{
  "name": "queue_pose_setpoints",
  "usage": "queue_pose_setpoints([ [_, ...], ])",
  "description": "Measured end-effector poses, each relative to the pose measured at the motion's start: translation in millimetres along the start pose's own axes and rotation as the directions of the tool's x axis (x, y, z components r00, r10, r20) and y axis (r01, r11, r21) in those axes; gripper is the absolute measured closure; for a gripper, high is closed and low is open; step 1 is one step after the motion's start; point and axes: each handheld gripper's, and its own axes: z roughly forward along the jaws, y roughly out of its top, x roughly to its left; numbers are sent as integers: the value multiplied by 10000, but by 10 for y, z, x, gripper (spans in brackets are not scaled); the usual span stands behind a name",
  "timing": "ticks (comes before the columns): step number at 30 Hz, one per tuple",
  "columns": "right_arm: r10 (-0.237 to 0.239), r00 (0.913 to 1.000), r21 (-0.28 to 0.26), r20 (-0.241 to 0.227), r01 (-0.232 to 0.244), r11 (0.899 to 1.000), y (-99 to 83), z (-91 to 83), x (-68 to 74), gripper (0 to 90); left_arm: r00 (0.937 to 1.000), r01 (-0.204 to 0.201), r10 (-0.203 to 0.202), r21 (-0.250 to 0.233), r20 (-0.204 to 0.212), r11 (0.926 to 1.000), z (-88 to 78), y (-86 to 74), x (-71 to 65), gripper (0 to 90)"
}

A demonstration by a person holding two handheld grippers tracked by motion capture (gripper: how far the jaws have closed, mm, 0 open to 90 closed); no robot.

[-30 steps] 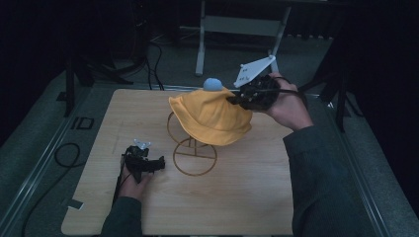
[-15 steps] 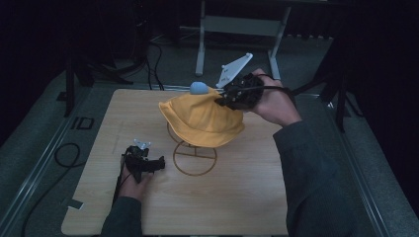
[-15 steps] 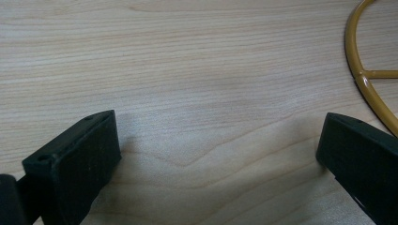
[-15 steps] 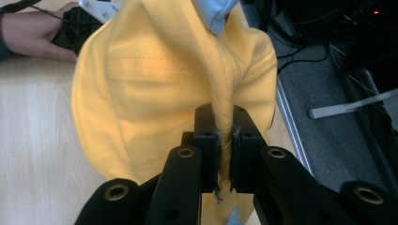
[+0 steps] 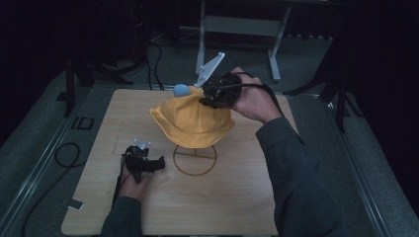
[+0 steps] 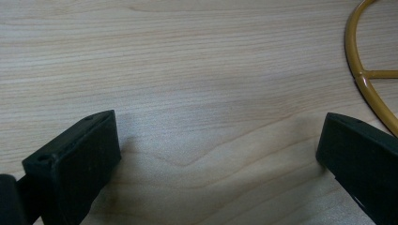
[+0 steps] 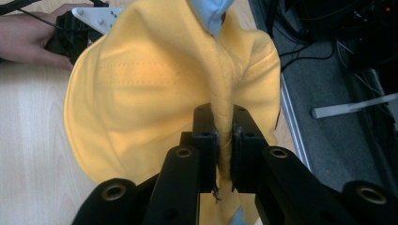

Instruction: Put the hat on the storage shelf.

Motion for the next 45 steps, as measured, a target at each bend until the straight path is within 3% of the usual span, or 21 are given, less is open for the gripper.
queue_pose_setpoints([
  [12, -254, 9992, 441, -310, 267, 9987, 90, 235, 86, 787, 10000, 42, -42, -21, 1, 10000, 1, 0, -2, 0],
  [19, -361, 9974, 631, -624, 400, 9972, 91, 273, 110, 780, 10000, 41, -41, -19, -2, 10000, 1, 0, -2, 0],
  [24, -111, 9975, 510, -695, 147, 9986, 79, 236, 98, 599, 10000, 46, -46, -20, 5, 10000, 1, 0, -2, 0],
  [32, 319, 9972, 491, -676, -286, 9984, 13, 141, 52, 487, 10000, 48, -48, -33, -5, 10000, 2, 0, -3, 0],
  [38, 497, 9985, 397, -213, -488, 9980, -35, 6, 32, 351, 10000, 40, -40, -21, 0, 10000, 1, 0, -2, 0],
  [45, 490, 9986, 259, 211, -495, 9984, -105, -131, 4, 287, 10000, 44, -44, -18, 4, 10000, 1, 0, -2, 0],
])
